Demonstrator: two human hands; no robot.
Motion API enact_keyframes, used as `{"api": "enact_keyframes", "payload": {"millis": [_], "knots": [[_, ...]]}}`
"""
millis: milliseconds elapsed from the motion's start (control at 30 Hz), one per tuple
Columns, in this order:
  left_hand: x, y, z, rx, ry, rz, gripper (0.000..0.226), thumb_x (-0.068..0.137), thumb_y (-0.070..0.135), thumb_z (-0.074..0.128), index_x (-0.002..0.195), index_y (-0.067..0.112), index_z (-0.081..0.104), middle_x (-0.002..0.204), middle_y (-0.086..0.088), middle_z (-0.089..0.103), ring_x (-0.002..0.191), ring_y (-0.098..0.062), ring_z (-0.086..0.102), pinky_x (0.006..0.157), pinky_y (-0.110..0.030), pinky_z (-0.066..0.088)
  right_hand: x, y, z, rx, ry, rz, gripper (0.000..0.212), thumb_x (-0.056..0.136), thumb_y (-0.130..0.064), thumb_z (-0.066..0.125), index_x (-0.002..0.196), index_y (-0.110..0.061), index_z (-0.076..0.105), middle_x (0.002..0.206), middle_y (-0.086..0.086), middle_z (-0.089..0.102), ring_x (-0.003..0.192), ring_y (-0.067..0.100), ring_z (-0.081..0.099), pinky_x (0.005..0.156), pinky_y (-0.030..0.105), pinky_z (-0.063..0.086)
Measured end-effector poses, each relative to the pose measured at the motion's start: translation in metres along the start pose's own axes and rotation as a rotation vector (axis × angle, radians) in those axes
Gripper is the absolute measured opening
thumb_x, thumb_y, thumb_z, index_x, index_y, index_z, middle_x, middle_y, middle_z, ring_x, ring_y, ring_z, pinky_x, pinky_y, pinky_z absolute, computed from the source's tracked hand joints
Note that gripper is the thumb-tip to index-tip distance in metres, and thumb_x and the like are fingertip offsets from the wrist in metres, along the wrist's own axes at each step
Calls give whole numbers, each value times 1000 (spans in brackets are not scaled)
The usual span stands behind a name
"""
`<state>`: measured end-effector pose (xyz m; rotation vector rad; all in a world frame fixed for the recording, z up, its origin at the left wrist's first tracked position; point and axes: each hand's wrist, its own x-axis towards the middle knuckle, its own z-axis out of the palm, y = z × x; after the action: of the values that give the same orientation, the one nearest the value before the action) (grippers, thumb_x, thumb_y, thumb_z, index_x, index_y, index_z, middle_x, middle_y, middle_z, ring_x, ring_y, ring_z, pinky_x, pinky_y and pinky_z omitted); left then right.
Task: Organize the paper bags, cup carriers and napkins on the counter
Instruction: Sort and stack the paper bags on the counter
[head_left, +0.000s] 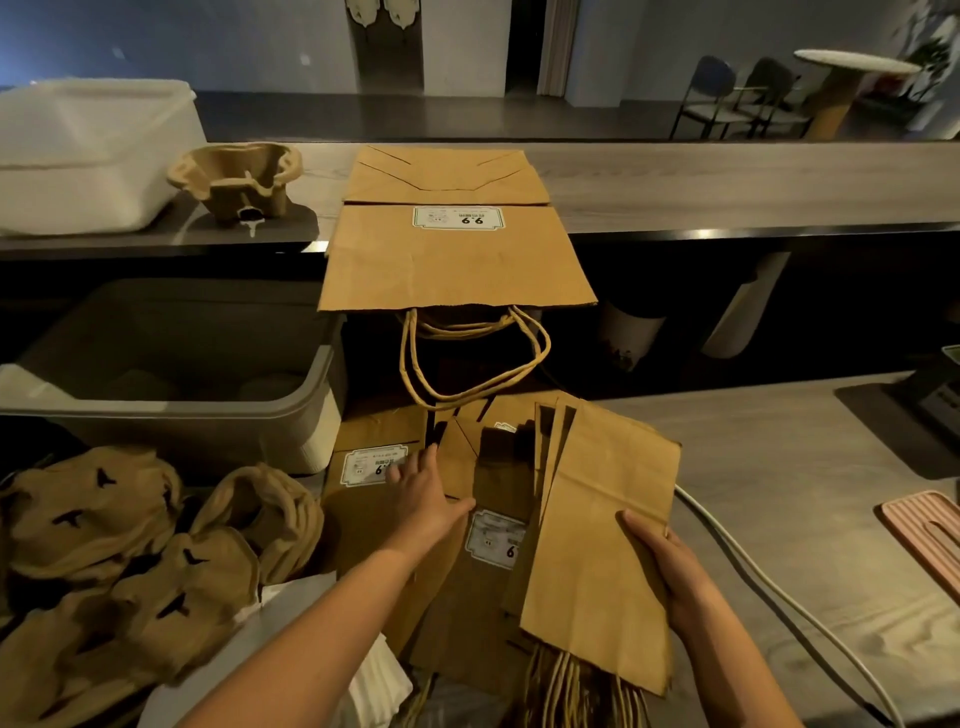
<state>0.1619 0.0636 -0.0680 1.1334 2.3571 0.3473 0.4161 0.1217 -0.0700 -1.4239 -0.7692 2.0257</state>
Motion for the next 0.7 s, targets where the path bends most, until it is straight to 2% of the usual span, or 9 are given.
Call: {"api": "enact_keyframes", "payload": {"millis": [67, 167, 267, 367, 433, 500, 600, 700], "knots": [[0, 9, -1, -15, 7, 9, 94, 82, 43, 65, 150, 23, 4, 154, -8, 19, 143, -31, 7, 114, -41, 18, 0, -1, -2, 0, -4, 10, 35, 89, -20, 57, 122, -8, 53, 99, 17, 66, 84, 32, 64, 58, 36, 56], [3, 20, -1, -64, -67, -61, 102, 80, 35, 70, 150, 18, -2, 155, -14, 16, 144, -34, 6, 115, -45, 15, -1, -1, -4, -7, -16, 12, 37, 88, -20, 58, 122, -8, 53, 100, 18, 66, 84, 32, 64, 56, 36, 56], [5, 22, -6, -64, -122, -114, 104, 78, 34, 72, 149, 11, 0, 155, -15, 15, 143, -34, 12, 113, -45, 20, -1, 0, -6, -17, -26, 20, 37, 88, -19, 58, 122, -8, 52, 100, 18, 66, 84, 32, 64, 54, 35, 57], [8, 22, -10, -120, -141, -97, 96, 78, 34, 72, 148, 8, 13, 152, -13, 24, 139, -31, 25, 109, -41, 29, 1, -1, -10, -20, -27, 24, 39, 88, -19, 57, 125, -6, 52, 99, 18, 67, 83, 31, 65, 53, 34, 56], [10, 21, -14, -233, -116, -43, 76, 80, 30, 71, 140, 9, 30, 143, -11, 39, 129, -27, 41, 96, -33, 40, 2, -3, -11, -38, -35, 34, 45, 86, -20, 59, 127, -6, 51, 100, 18, 67, 84, 31, 65, 55, 34, 56], [12, 19, -18, -342, -73, 3, 59, 85, 26, 66, 135, 10, 39, 135, -9, 47, 120, -25, 48, 82, -25, 38, 3, -6, -12, -64, -37, 36, 60, 74, -26, 70, 127, -7, 50, 102, 18, 66, 86, 32, 64, 58, 36, 56], [13, 18, -23, -381, 84, 21, 49, 89, 29, 60, 133, 15, 42, 129, -7, 54, 110, -24, 55, 73, -26, 41, 4, -11, -12, -101, -44, 42, 86, 51, -36, 88, 124, -9, 52, 100, 17, 67, 87, 32, 65, 61, 37, 54], [13, 16, -32, -370, 212, -1, 52, 93, 35, 53, 140, 23, 35, 132, -3, 52, 114, -24, 54, 75, -27, 40, 7, -13, -15, -115, -65, 45, 114, 15, -45, 93, 117, -12, 55, 99, 17, 69, 87, 32, 66, 61, 38, 55]]}}
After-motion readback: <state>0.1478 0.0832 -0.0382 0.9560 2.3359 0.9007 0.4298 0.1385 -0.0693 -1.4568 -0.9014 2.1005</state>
